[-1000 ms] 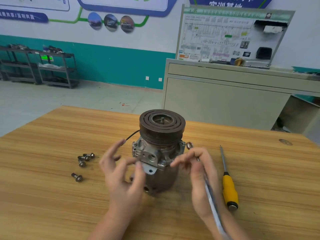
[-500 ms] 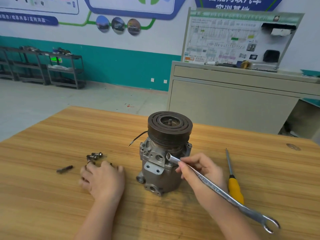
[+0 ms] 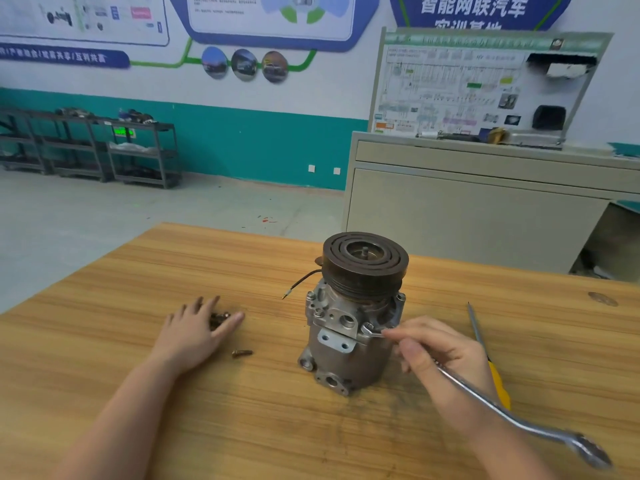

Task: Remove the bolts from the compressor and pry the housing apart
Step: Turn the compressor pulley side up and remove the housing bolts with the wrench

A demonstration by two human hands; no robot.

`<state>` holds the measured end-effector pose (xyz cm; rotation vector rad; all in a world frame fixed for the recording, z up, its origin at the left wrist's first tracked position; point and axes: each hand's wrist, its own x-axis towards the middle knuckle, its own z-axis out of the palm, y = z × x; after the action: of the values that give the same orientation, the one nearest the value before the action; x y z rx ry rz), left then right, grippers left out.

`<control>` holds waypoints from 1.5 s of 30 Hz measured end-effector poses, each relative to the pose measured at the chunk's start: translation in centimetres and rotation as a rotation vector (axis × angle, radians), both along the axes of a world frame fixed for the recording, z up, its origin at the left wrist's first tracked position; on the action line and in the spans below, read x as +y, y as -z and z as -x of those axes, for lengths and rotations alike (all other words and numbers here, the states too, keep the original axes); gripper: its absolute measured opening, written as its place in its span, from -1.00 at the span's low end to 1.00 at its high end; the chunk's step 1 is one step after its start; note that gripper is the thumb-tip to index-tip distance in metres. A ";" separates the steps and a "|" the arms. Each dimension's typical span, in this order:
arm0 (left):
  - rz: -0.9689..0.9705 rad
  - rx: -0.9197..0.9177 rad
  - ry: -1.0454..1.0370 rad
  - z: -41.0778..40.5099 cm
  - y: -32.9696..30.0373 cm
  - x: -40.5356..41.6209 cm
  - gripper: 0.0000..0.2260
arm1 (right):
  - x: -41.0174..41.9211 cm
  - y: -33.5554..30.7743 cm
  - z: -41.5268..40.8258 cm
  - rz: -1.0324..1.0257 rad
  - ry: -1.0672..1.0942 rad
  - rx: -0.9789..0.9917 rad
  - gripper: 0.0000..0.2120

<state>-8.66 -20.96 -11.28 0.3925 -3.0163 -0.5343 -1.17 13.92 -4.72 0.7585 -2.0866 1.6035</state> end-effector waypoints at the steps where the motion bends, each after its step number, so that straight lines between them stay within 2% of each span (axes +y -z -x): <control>1: 0.018 0.007 0.027 0.0 0.3 0.6 -0.04 | -0.2 -0.1 -0.1 0.035 0.004 -0.030 -0.73; 3: 0.060 0.015 0.066 0.0 0.8 1.7 0.00 | -0.4 -0.3 -0.3 0.093 0.034 -0.079 -0.82; 5: 0.052 0.026 0.105 0.2 0.9 2.7 -0.05 | -0.7 -0.1 -0.5 0.133 0.056 -0.106 -0.88; 8: -0.194 0.049 0.095 0.0 -0.1 3.2 -0.14 | -1.3 0.4 -0.9 0.235 0.084 -0.158 -0.80; 10: -0.238 0.027 0.123 -0.5 -0.3 3.5 -0.11 | -2.0 0.6 -1.1 0.358 0.111 -0.204 -0.80; 14: 0.067 -0.084 0.254 -2.1 0.3 6.3 0.12 | -3.0 0.8 -1.6 0.438 0.169 -0.193 -0.74; 16: 0.146 -0.098 0.264 -2.4 0.7 8.1 0.14 | -3.2 0.7 -1.7 0.390 0.211 -0.147 -0.75; 18: 0.154 -0.129 0.255 -2.1 0.6 8.9 0.01 | -3.6 0.6 -1.8 0.327 0.277 -0.119 -0.81; 20: 0.160 -0.186 0.305 -1.5 0.4 9.0 -0.18 | -4.4 0.6 -1.9 0.368 0.347 -0.123 -0.77; 22: 0.142 -0.205 0.397 -1.1 0.3 8.9 -0.34 | -5.2 0.9 -1.8 0.536 0.358 -0.130 -0.65; 24: 0.083 -0.152 0.480 -1.0 0.5 8.8 -0.47 | -5.9 1.0 -1.8 0.746 0.342 -0.180 -0.50; 26: 0.005 -0.078 0.550 -1.0 0.7 8.6 -0.57 | -6.2 1.1 -1.7 0.850 0.334 -0.216 -0.42; 29: -0.121 -0.010 0.614 -1.0 0.6 8.1 -0.63 | -6.3 1.0 -1.8 0.819 0.301 -0.207 -0.51; 32: -0.117 0.035 0.644 -0.8 0.6 7.3 -0.63 | -6.2 1.0 -2.1 0.913 0.245 -0.202 -0.81; 33: -0.101 0.050 0.630 -0.7 0.7 6.9 -0.64 | -6.3 0.9 -2.3 0.970 0.248 -0.180 -0.87; 34: -0.080 0.071 0.594 -0.5 0.9 6.4 -0.64 | -6.3 1.1 -2.5 1.017 0.277 -0.146 -0.83; 37: 0.000 0.151 0.378 0.4 1.5 4.4 -0.65 | -6.8 1.8 -3.0 1.123 0.424 -0.088 -0.54; 39: 0.050 0.169 0.227 1.3 1.6 3.1 -0.65 | -6.7 2.3 -3.2 1.145 0.485 -0.103 -0.43; 42: 0.063 0.148 0.108 2.2 1.7 1.7 -0.64 | -6.4 2.0 -3.1 1.115 0.534 -0.101 -0.43; 45: 0.060 0.137 0.112 2.3 1.9 1.4 -0.63 | -6.4 1.5 -2.7 1.089 0.509 -0.075 -0.50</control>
<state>-11.00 -19.54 -13.22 0.1765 -2.9263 -0.4560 1.49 7.56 -6.21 -0.1954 -0.9881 2.0525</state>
